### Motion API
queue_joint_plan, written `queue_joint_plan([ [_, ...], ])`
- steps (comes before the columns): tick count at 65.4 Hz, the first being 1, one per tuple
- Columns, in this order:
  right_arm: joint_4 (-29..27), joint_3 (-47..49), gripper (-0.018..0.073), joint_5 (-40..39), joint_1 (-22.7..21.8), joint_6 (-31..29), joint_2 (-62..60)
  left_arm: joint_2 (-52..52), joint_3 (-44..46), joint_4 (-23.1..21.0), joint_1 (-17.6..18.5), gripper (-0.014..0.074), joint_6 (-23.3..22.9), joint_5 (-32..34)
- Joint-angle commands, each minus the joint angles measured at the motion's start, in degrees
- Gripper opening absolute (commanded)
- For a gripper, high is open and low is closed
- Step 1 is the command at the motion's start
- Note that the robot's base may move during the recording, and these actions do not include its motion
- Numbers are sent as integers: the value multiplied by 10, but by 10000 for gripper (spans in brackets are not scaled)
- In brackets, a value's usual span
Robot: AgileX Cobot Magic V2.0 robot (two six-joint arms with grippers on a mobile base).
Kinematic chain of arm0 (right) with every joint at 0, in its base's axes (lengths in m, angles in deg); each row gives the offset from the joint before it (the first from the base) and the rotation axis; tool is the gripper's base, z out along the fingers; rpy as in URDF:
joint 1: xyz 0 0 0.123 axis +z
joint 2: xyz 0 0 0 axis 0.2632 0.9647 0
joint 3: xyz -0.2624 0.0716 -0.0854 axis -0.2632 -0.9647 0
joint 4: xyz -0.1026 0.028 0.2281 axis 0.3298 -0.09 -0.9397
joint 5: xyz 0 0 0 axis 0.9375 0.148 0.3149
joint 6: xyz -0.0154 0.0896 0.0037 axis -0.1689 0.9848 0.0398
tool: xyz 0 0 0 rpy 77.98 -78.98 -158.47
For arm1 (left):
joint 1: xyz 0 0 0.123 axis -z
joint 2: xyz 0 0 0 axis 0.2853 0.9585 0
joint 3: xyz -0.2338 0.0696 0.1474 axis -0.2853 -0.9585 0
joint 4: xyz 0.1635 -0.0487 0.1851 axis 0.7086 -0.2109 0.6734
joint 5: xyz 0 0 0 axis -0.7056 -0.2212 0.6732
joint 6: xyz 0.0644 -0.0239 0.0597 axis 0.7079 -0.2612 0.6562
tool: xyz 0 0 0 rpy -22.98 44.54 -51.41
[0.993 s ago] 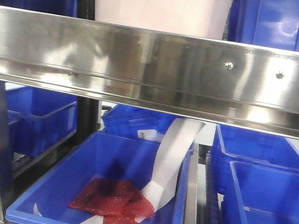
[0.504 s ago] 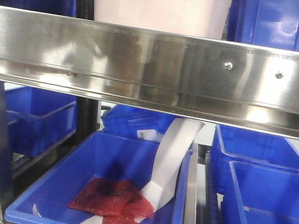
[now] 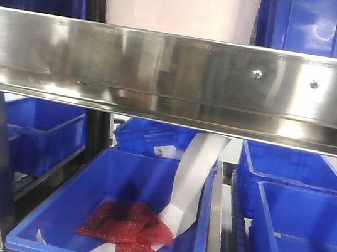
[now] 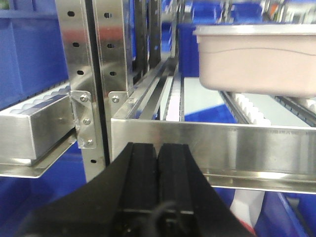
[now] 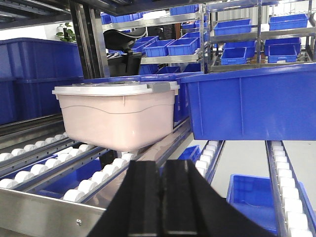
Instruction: Grab white bin and place on right shelf
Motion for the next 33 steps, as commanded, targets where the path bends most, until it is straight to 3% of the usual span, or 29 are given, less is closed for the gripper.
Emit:
queue_joint_plan([
  [1, -8, 14, 68, -33, -2, -3, 3, -24, -38, 2, 5, -117, -7, 91],
  [17, -8, 14, 68, -31, -2, -3, 4, -69, -191, -1, 2, -117, -7, 219],
  [19, -8, 14, 68, -31, -2, -3, 4, -70, -186, -1, 2, -117, -7, 190],
  [33, -8, 14, 68, -31, -2, -3, 4, -70, -188, -1, 2, -117, -7, 198],
])
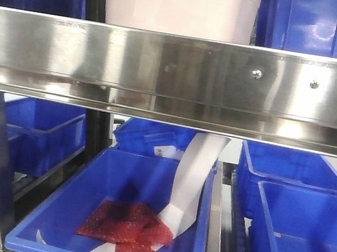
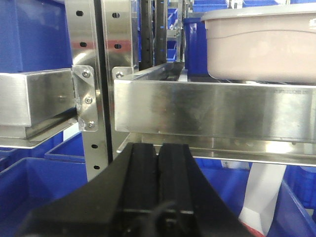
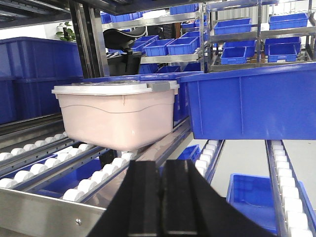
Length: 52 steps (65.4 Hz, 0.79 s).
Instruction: Grab white bin and place on right shelf
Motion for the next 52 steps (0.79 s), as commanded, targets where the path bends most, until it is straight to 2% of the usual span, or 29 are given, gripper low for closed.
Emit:
queue_joint_plan([
  [1, -7, 15, 68, -31, -2, -3, 4, -8, -12, -1, 2, -117, -3, 54],
  [41, -7, 15, 68, -32, -2, -3, 4, -8, -12, -1, 2, -117, -3, 54],
  [48, -6, 15, 68, -55, -2, -2, 4, -8, -12, -1, 2, -117, -3, 54],
  [52, 27, 15, 68, -46, -2, 3, 4, -8, -12, -1, 2, -117, -3, 54],
])
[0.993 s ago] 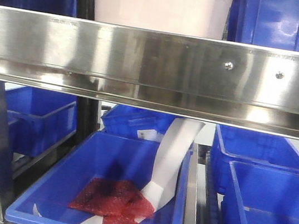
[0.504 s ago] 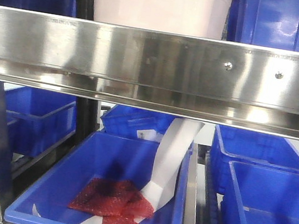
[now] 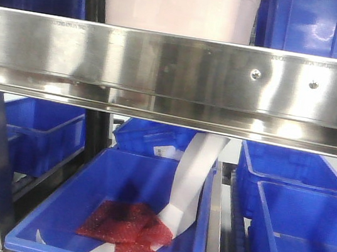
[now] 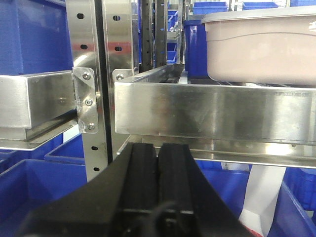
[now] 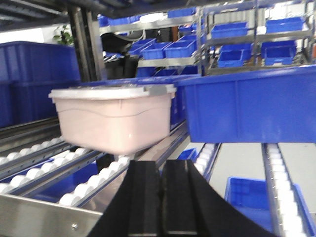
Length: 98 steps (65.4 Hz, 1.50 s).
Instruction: Grab white bin and place on right shelf
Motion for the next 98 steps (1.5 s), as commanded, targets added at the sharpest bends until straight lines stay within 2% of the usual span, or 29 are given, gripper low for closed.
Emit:
queue_joint_plan([
  [1, 44, 15, 68, -30, -2, 9, 4, -8, -12, -1, 2, -117, -3, 51],
  [6, 159, 14, 68, -17, -2, 72, 4, -8, -12, -1, 2, -117, -3, 51],
  [15, 373, 11, 68, -15, -2, 257, 4, -8, -12, -1, 2, -117, -3, 51],
  [20, 445, 4, 68, -12, -2, 327, 4, -8, -12, -1, 2, -117, -3, 51],
  [24, 470, -6, 68, -11, -2, 353, 4, -8, -12, -1, 2, -117, -3, 51],
  [33, 463, -38, 68, -12, -26, 353, -7, -8, -12, -1, 2, -117, -3, 51],
  [51, 458, -134, 68, -28, -121, 353, -89, -7, -12, -1, 2, -118, -3, 51],
  [60, 451, -189, 68, -42, -152, 353, -125, -7, -12, -1, 2, -117, -3, 51],
  [67, 445, -227, 68, -71, -160, 353, -147, -7, -12, -1, 2, -117, -3, 51],
  [77, 464, -225, 68, -49, -160, 347, -160, -7, -12, -1, 2, -117, -3, 51],
  [98, 449, -225, 68, -49, -160, 348, -160, -7, -12, -1, 2, -117, -3, 51],
])
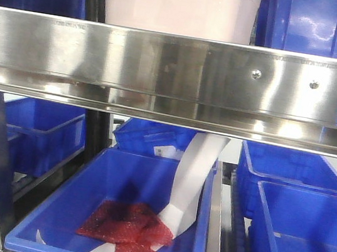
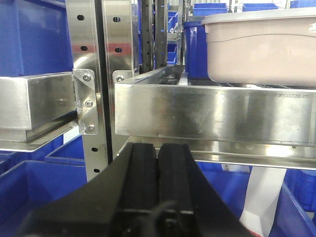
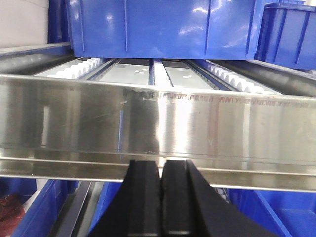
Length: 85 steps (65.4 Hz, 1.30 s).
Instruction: Grab white bin and place on right shelf
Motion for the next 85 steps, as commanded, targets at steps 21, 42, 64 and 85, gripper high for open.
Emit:
queue_joint_plan([
  [21, -6, 1, 68, -57, 30, -5, -5, -7, -12, -1, 2, -117, -3, 48],
  [42, -7, 1, 68, -61, 39, -5, -5, -7, -12, -1, 2, -117, -3, 48],
  [64, -7, 1, 68, -59, 39, -5, -5, -7, -12, -1, 2, -117, -3, 48],
  [85, -7, 1, 68, -59, 39, -5, -5, -7, -12, -1, 2, -117, -3, 48],
])
